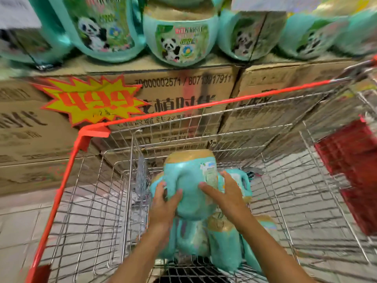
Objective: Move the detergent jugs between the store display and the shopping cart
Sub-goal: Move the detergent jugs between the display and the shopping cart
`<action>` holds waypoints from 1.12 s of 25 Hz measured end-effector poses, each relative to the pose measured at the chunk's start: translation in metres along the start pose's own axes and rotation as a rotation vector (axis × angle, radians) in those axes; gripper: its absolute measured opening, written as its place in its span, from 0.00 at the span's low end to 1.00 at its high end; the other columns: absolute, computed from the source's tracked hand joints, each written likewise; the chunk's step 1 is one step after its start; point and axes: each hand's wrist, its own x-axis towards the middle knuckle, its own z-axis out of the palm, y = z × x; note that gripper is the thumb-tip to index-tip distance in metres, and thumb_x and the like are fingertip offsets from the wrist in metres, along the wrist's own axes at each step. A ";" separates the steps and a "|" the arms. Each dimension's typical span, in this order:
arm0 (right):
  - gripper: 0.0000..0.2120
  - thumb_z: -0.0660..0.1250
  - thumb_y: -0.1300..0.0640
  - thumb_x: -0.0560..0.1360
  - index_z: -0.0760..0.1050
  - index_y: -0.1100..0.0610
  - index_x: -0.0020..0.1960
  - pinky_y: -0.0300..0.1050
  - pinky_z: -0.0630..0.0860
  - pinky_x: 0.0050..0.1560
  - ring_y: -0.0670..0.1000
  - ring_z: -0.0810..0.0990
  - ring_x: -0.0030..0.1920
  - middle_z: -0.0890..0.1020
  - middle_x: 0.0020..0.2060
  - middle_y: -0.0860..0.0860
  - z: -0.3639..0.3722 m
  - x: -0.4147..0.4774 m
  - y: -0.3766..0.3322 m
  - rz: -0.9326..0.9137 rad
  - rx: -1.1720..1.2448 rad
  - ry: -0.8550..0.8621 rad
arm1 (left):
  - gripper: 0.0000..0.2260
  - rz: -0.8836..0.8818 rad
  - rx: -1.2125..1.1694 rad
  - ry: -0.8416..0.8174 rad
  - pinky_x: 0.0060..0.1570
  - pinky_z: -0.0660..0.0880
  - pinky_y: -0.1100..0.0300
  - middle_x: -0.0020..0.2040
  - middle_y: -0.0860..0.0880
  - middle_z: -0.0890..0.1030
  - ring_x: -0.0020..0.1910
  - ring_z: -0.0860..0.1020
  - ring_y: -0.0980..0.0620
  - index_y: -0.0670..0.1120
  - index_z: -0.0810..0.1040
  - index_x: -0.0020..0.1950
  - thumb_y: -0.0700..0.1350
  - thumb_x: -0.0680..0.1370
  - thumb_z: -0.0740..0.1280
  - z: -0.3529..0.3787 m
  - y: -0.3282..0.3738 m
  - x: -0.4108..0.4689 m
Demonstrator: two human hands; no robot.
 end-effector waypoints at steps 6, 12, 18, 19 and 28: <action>0.41 0.82 0.61 0.60 0.62 0.59 0.65 0.58 0.77 0.60 0.58 0.80 0.58 0.79 0.58 0.60 0.016 -0.048 -0.034 -0.059 0.332 0.038 | 0.21 0.400 0.605 -0.076 0.70 0.64 0.59 0.66 0.44 0.75 0.67 0.71 0.47 0.41 0.77 0.64 0.35 0.71 0.74 0.010 0.018 -0.053; 0.32 0.76 0.58 0.61 0.70 0.53 0.63 0.40 0.79 0.39 0.46 0.84 0.45 0.84 0.50 0.50 -0.032 -0.045 -0.032 -0.062 0.363 -0.070 | 0.22 0.478 0.579 -0.275 0.69 0.63 0.65 0.70 0.55 0.69 0.70 0.67 0.63 0.59 0.77 0.60 0.38 0.72 0.75 -0.003 0.025 -0.082; 0.30 0.83 0.49 0.50 0.84 0.59 0.50 0.47 0.81 0.37 0.55 0.85 0.41 0.85 0.42 0.57 -0.044 -0.061 -0.014 0.023 0.806 -0.412 | 0.24 0.349 0.101 -0.157 0.44 0.74 0.75 0.62 0.60 0.79 0.55 0.78 0.67 0.55 0.75 0.64 0.49 0.69 0.75 -0.021 0.066 -0.056; 0.27 0.83 0.49 0.52 0.85 0.60 0.48 0.46 0.81 0.37 0.54 0.85 0.40 0.85 0.39 0.57 -0.040 -0.065 -0.018 -0.022 0.851 -0.485 | 0.27 0.255 0.031 -0.195 0.43 0.76 0.71 0.64 0.55 0.78 0.55 0.79 0.64 0.54 0.74 0.66 0.50 0.68 0.74 -0.028 0.072 -0.051; 0.28 0.68 0.41 0.71 0.75 0.56 0.66 0.50 0.80 0.52 0.55 0.81 0.59 0.82 0.59 0.56 0.030 -0.063 -0.069 0.051 0.566 -0.520 | 0.27 0.135 -0.412 -0.014 0.43 0.82 0.47 0.57 0.37 0.82 0.48 0.84 0.40 0.42 0.74 0.66 0.48 0.69 0.76 -0.084 0.066 -0.080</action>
